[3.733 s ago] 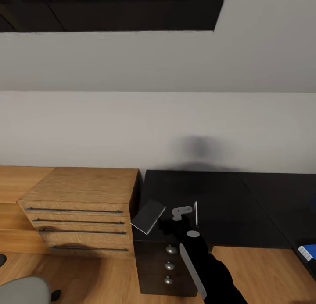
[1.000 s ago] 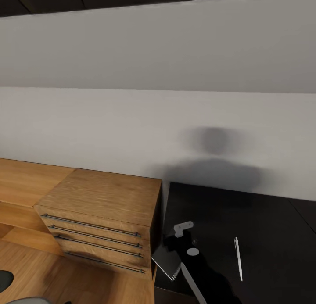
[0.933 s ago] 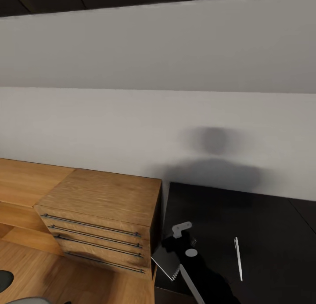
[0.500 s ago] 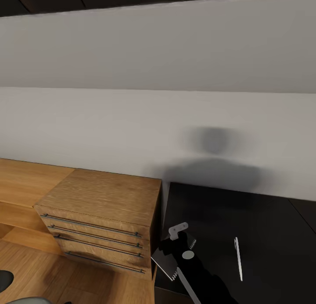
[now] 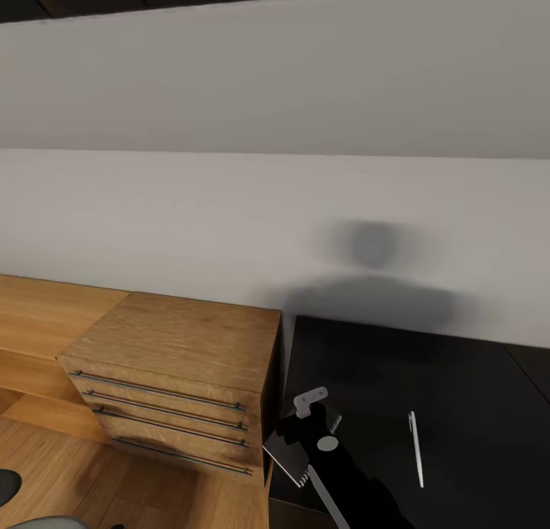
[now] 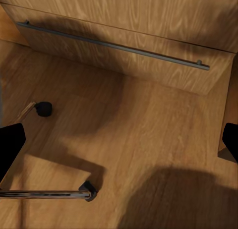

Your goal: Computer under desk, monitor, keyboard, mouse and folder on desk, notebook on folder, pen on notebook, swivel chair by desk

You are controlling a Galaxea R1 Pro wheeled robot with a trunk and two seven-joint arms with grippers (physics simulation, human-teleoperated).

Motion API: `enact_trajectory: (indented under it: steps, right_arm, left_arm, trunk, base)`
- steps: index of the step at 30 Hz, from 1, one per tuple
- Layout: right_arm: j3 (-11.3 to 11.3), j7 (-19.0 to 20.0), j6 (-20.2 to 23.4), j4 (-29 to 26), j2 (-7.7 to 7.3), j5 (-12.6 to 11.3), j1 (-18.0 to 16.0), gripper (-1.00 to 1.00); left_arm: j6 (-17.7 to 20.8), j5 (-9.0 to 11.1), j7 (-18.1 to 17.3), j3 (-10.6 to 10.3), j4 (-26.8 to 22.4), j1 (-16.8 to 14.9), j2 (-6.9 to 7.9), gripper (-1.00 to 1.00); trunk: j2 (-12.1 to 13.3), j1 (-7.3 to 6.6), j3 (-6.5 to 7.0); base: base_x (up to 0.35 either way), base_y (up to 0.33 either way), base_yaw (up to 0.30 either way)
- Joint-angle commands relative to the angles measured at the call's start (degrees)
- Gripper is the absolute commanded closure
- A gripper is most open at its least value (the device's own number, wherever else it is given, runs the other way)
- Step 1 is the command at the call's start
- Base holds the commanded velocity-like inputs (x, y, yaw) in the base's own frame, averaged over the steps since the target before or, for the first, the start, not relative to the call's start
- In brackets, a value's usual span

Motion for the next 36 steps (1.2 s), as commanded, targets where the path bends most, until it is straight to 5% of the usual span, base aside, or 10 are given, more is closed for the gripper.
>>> enact_trajectory:
  steps: [1,27,36]
  right_arm:
    - [0.2,-0.6,0.2,-0.1,-0.04,-0.5,-0.1,-1.00]
    - [-0.1,-0.8,0.5,0.0,-0.06,-0.5,-0.1,-1.00]
    - [-0.2,-0.8,0.5,0.0,-0.07,-0.5,-0.1,-1.00]
  left_arm:
    - [-0.1,-0.6,0.5,0.1,0.0,0.0,-0.01,-1.00]
    - [-0.2,-0.6,0.5,0.2,0.0,0.0,-0.01,-1.00]
    - [-0.2,-0.6,0.5,0.0,0.0,0.0,-0.01,-1.00]
  trunk:
    - [-0.5,0.23,-0.25]
    - [-10.9,5.94,-4.92]
    - [-10.9,5.94,-4.92]
  base:
    - [0.000,0.000,0.000]
    - [0.000,0.000,0.000]
    - [0.000,0.000,0.000]
